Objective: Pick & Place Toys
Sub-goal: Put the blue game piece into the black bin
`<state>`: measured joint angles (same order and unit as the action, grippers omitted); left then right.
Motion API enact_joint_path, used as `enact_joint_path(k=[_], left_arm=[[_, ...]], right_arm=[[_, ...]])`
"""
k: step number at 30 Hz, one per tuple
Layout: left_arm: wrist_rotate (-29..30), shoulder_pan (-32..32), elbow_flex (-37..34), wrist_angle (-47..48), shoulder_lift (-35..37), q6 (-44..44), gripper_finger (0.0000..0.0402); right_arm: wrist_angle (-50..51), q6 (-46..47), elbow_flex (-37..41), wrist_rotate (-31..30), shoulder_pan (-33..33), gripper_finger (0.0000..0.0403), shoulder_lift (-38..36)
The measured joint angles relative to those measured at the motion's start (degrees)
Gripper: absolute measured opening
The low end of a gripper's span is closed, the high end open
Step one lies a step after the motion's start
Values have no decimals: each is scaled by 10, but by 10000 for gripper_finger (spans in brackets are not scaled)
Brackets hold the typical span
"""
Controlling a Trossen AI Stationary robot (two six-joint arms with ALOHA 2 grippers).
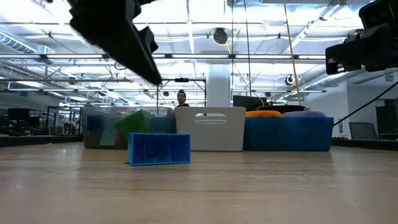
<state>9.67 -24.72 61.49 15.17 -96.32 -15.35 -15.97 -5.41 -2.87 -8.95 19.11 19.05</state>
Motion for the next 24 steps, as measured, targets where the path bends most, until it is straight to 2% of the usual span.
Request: enact_joint_path(k=[24], left_arm=[[12,0,0,-32,-1,20,132]], right_arm=[[0,2,0,0,0,4,0]])
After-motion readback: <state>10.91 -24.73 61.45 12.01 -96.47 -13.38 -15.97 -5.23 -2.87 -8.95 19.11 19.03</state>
